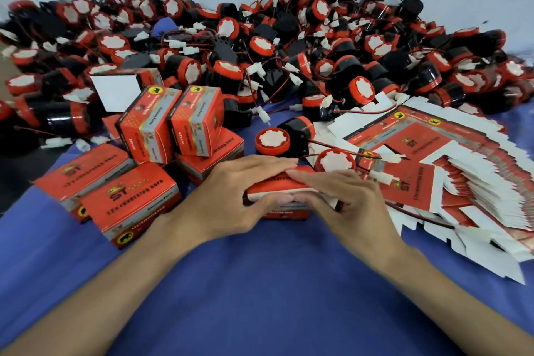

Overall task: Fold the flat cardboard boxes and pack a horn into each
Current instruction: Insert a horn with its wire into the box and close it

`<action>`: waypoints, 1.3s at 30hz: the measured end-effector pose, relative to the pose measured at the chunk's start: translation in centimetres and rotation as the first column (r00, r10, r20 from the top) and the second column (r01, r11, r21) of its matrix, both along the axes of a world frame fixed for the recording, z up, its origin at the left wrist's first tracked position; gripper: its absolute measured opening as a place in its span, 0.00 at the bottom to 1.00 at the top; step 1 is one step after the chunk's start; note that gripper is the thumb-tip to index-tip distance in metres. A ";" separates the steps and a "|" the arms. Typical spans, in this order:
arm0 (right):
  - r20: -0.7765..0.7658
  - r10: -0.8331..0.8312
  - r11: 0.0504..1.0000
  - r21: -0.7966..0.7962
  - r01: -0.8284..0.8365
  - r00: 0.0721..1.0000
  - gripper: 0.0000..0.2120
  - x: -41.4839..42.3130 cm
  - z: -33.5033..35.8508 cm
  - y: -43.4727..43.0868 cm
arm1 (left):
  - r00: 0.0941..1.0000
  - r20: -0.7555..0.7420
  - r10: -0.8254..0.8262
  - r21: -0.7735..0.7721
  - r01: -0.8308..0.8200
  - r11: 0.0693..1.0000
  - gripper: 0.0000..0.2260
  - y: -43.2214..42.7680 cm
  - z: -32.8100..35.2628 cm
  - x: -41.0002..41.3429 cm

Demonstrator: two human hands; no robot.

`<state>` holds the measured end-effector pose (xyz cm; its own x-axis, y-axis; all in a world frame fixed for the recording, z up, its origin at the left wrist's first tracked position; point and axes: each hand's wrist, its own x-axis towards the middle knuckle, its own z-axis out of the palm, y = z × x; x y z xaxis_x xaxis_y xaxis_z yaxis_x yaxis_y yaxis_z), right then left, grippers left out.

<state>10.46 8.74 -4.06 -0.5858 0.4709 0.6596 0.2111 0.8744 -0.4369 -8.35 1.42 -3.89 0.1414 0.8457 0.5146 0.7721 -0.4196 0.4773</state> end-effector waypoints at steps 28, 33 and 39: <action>-0.116 0.018 0.970 -0.239 -0.045 0.993 0.04 -1.3 -0.7 0.3 | 0.995 0.096 -0.024 0.086 0.016 0.996 0.14 0.9 -0.6 -0.6; -0.125 0.011 0.984 -0.174 -0.032 0.992 0.05 -1.1 -0.8 0.7 | 0.998 -0.054 -0.045 0.133 0.052 0.990 0.13 0.7 -0.4 -1.2; -0.078 -0.010 0.989 0.145 0.021 0.997 0.04 -1.2 -1.2 1.2 | 0.976 -0.210 -0.059 0.152 0.093 0.984 0.17 0.4 -0.9 -1.5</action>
<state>9.27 9.95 -5.27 -0.5243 0.3757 0.7642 0.1961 0.9266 -0.3210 -9.89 1.84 -4.77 0.3182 0.7373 0.5960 0.8091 -0.5388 0.2347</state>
